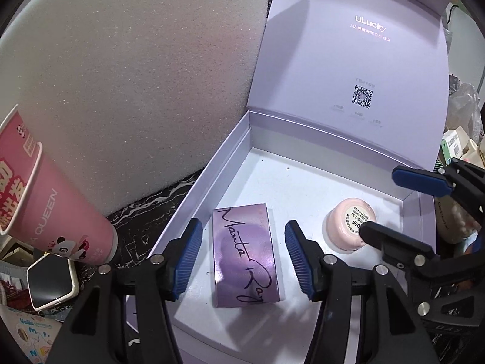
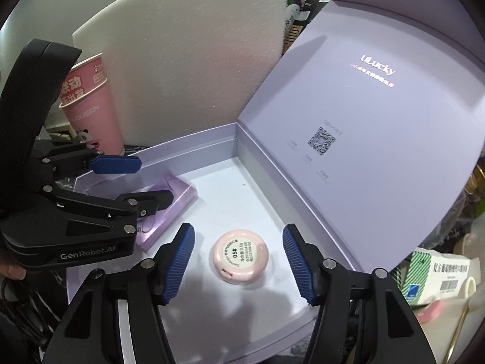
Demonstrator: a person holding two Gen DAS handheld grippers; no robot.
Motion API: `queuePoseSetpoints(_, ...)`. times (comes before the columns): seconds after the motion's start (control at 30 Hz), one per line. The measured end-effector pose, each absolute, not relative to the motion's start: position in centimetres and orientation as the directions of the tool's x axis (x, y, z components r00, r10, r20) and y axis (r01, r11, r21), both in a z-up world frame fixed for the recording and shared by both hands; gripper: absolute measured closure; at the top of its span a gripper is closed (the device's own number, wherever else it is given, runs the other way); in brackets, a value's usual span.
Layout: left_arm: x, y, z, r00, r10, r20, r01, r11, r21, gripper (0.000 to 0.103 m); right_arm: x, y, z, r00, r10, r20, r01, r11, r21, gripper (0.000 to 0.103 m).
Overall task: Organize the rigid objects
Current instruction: 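Lower the card and compact into the box and open both grippers, then withdraw both grippers from the box back toward the table items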
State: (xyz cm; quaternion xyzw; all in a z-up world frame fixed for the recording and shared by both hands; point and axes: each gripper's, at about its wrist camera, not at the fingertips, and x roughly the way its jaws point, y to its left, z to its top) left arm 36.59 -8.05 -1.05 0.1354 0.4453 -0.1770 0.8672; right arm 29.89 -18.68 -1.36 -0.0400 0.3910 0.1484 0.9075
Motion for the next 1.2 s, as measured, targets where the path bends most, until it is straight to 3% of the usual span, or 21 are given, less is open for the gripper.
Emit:
queuePoseSetpoints(0.83, 32.5, -7.3, 3.8, 0.612, -0.195, -0.766, 0.401, 0.912, 0.089, 0.045, 26.1, -20.8, 1.7, 0.695, 0.208, -0.688, -0.250, 0.967, 0.040, 0.040)
queuePoseSetpoints(1.2, 28.3, -6.2, 6.4, 0.639, -0.202, -0.743, 0.380, 0.922, 0.076, 0.044, 22.5, -20.8, 4.1, 0.730, 0.204, -0.652, -0.254, 0.967, 0.018, 0.032)
